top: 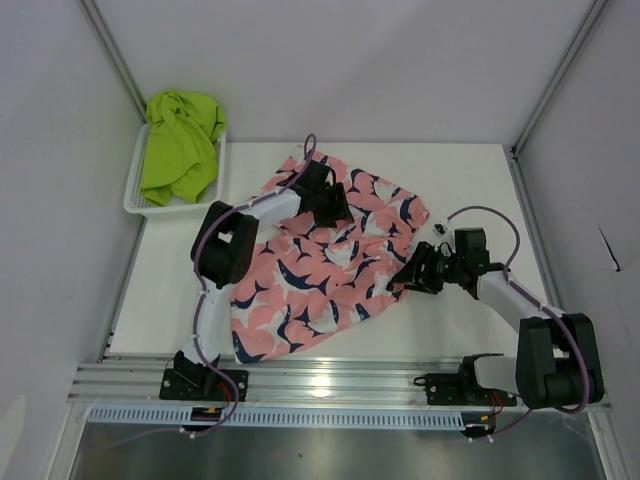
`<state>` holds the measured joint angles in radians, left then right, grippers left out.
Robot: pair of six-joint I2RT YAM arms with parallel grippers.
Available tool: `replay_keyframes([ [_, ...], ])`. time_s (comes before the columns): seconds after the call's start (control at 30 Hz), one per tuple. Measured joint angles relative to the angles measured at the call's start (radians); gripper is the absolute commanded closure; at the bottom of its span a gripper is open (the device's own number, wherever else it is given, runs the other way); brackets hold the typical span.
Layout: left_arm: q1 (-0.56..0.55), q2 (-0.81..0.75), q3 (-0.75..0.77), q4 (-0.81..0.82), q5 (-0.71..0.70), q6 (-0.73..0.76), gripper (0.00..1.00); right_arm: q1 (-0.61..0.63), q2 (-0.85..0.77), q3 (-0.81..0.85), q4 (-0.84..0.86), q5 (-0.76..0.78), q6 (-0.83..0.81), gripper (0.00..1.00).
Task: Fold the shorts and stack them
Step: Flatten the shorts out
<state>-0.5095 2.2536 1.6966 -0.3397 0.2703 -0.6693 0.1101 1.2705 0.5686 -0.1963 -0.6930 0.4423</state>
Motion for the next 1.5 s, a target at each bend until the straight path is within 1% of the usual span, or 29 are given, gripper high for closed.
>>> replay_keyframes([
  [0.17,0.0,0.0,0.0,0.006,0.0,0.007,0.39,-0.014,0.004,0.002,-0.019,0.043,-0.001,0.43],
  [0.57,0.0,0.0,-0.005,0.025,0.0,0.023,0.39,-0.034,0.157,0.042,0.001,0.115,-0.026,0.43],
  [0.83,0.0,0.0,-0.013,0.042,0.004,0.023,0.39,-0.022,0.168,0.033,0.025,0.122,-0.026,0.43],
  [0.93,0.0,0.0,-0.014,0.042,0.004,0.023,0.39,-0.01,0.167,0.014,0.05,0.099,-0.024,0.44],
  [1.03,0.0,0.0,-0.014,0.042,0.004,0.023,0.39,-0.003,0.156,-0.009,0.064,0.069,-0.024,0.48],
  [1.07,0.0,0.0,-0.014,0.042,0.004,0.023,0.39,-0.001,0.147,-0.017,0.064,0.06,-0.024,0.52],
  [1.17,0.0,0.0,-0.013,0.042,0.004,0.023,0.39,0.002,0.12,-0.031,0.06,0.029,-0.026,0.58],
  [1.3,0.0,0.0,-0.014,0.042,0.004,0.023,0.39,0.003,0.093,-0.032,0.068,-0.029,-0.024,0.6],
  [1.5,0.0,0.0,-0.013,0.042,0.004,0.023,0.39,0.004,0.09,-0.047,0.122,-0.128,0.003,0.59],
])
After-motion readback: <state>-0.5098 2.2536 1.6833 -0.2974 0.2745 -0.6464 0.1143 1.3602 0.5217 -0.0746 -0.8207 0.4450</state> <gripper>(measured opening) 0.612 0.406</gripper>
